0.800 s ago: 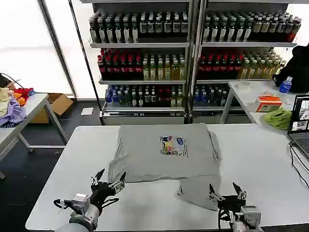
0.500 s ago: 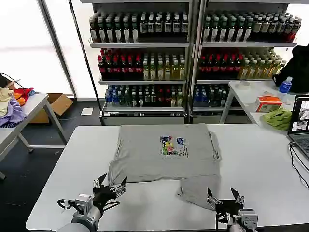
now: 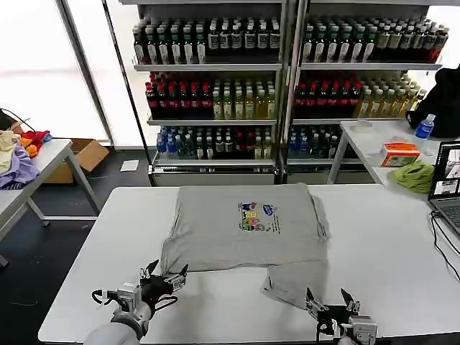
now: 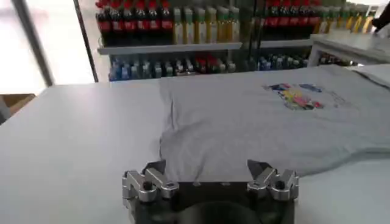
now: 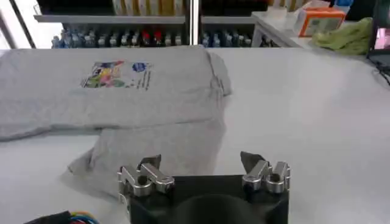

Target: Fold and organize the clothes.

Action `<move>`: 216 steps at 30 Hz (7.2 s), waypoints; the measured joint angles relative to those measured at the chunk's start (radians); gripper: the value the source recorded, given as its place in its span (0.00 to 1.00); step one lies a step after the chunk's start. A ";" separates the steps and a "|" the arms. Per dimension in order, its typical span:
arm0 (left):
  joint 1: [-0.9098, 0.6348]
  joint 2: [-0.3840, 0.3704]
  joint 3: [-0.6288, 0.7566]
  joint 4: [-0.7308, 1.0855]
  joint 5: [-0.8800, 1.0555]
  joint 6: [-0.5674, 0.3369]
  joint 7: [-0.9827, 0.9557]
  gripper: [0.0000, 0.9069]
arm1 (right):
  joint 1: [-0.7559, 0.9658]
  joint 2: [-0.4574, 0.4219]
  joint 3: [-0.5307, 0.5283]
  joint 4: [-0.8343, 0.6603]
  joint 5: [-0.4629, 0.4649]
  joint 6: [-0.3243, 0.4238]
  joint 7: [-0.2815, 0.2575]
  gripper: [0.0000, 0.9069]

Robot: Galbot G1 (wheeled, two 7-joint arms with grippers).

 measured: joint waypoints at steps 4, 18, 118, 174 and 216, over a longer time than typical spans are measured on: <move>-0.009 0.003 0.001 0.016 -0.006 0.001 0.000 1.00 | 0.011 0.008 -0.014 -0.006 -0.011 -0.001 0.004 1.00; -0.027 0.012 -0.005 0.057 -0.014 0.003 0.002 0.99 | 0.025 0.032 -0.052 -0.053 -0.034 -0.001 -0.001 1.00; -0.580 -0.075 0.104 0.564 -0.084 -0.135 0.025 1.00 | 0.845 0.129 -0.102 -0.699 -0.103 0.052 -0.142 1.00; -0.468 -0.029 0.120 0.433 -0.055 -0.007 -0.049 1.00 | 0.672 0.037 -0.059 -0.592 0.039 0.002 0.012 0.69; -0.354 0.008 0.084 0.384 -0.024 -0.035 -0.026 0.01 | 0.516 0.004 -0.017 -0.528 0.074 0.016 -0.020 0.00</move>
